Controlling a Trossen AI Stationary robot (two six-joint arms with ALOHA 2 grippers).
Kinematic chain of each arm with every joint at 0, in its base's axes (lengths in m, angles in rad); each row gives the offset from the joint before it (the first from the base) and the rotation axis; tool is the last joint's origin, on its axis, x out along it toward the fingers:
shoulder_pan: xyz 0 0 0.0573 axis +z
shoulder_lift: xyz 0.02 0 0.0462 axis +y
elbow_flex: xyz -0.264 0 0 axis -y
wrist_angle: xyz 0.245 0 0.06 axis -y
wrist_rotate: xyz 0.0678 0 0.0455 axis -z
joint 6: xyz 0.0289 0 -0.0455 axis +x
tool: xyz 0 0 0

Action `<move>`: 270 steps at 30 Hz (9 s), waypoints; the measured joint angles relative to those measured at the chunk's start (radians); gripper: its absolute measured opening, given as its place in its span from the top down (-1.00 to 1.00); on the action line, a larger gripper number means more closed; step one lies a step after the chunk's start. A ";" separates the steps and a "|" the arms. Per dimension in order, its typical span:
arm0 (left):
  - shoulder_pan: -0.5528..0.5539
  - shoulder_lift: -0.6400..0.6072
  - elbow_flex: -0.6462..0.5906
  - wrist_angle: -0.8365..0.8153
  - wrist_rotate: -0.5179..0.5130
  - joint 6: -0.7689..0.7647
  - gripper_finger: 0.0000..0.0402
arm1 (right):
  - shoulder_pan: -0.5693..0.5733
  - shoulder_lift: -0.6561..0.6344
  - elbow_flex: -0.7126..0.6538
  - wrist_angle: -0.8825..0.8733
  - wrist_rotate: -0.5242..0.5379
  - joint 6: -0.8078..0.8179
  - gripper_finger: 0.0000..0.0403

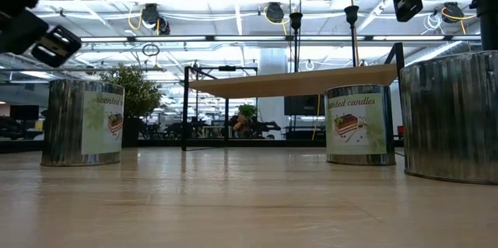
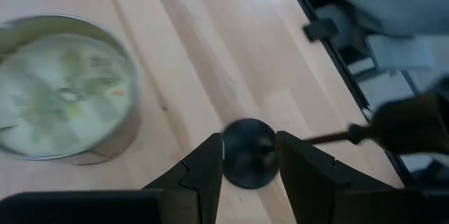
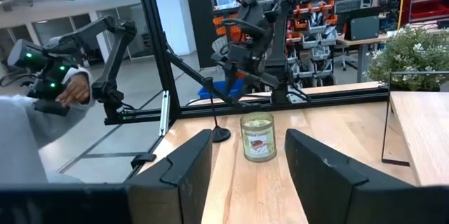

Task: Pick & Place candle stick holders
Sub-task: Align the black candle holder with the other black candle holder on the shelf, then put the left silver scented candle on the shelf

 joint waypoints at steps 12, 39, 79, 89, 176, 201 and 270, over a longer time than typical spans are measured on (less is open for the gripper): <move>-0.270 0.018 -0.003 -0.007 -0.160 -0.096 0.30 | 0.000 0.000 0.000 -0.003 -0.003 0.000 0.14; -0.424 0.126 -0.110 0.357 -0.375 -0.060 0.62 | 0.000 0.000 0.000 0.000 -0.002 0.000 0.14; 0.597 0.522 0.555 0.669 -0.452 0.018 0.93 | 0.000 0.087 -0.001 0.008 0.004 -0.078 0.14; 0.833 0.741 0.681 0.663 -0.283 0.018 0.93 | 0.000 0.089 -0.001 0.008 0.003 -0.075 0.14; 0.041 0.520 0.550 -0.247 -0.483 -0.564 0.18 | 0.000 0.131 0.000 -0.016 -0.003 -0.063 0.14; -0.066 0.520 0.288 -0.007 -0.495 -0.525 0.26 | 0.000 0.131 0.000 -0.016 -0.003 -0.063 0.14; 0.582 0.662 0.824 -0.046 -0.540 0.033 0.99 | 0.000 0.130 0.000 -0.005 0.000 -0.086 0.14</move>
